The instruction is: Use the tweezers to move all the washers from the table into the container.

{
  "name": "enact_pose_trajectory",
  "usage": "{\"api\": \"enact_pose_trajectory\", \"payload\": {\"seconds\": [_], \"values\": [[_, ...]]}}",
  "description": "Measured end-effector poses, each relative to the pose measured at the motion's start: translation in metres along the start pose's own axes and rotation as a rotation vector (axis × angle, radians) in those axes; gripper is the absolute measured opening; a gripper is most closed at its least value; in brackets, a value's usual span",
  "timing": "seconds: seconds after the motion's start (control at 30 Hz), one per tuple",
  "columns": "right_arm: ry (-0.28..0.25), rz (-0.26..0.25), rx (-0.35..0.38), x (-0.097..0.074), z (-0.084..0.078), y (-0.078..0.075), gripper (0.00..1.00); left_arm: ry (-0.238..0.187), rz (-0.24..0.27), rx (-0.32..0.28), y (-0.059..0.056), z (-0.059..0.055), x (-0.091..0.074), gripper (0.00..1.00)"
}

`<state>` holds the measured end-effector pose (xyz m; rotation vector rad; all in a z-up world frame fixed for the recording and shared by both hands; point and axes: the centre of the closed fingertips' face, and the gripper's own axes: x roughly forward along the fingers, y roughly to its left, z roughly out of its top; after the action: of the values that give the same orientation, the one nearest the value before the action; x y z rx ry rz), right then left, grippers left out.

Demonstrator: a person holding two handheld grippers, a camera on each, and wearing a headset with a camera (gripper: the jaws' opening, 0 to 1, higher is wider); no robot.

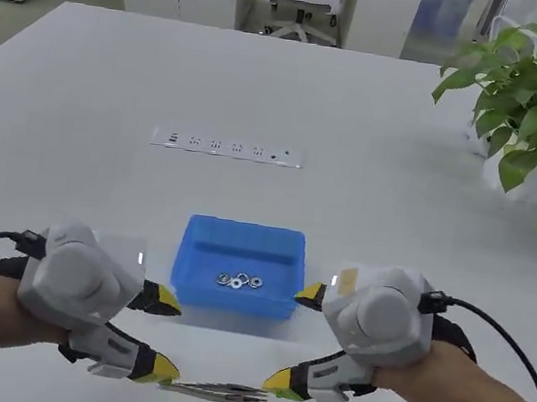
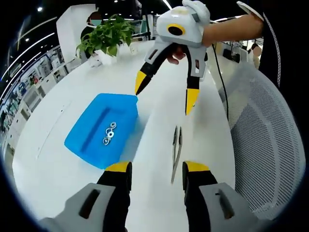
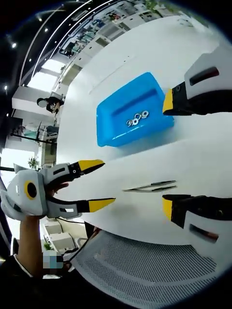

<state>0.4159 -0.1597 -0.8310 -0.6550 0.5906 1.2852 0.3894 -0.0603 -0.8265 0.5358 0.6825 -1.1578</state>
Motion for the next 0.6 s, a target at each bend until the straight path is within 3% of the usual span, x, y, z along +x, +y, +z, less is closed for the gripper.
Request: {"api": "enact_pose_trajectory", "payload": {"seconds": [0.43,0.6], "values": [[-0.076,-0.079,0.121,-0.041,-0.007,-0.016,0.93,-0.134,0.083,-0.099,0.007,0.018,-0.036,0.75],[-0.086,-0.088,0.146,-0.049,-0.01,-0.016,1.0,-0.156,0.104,-0.111,0.007,0.02,-0.044,0.86]]}}
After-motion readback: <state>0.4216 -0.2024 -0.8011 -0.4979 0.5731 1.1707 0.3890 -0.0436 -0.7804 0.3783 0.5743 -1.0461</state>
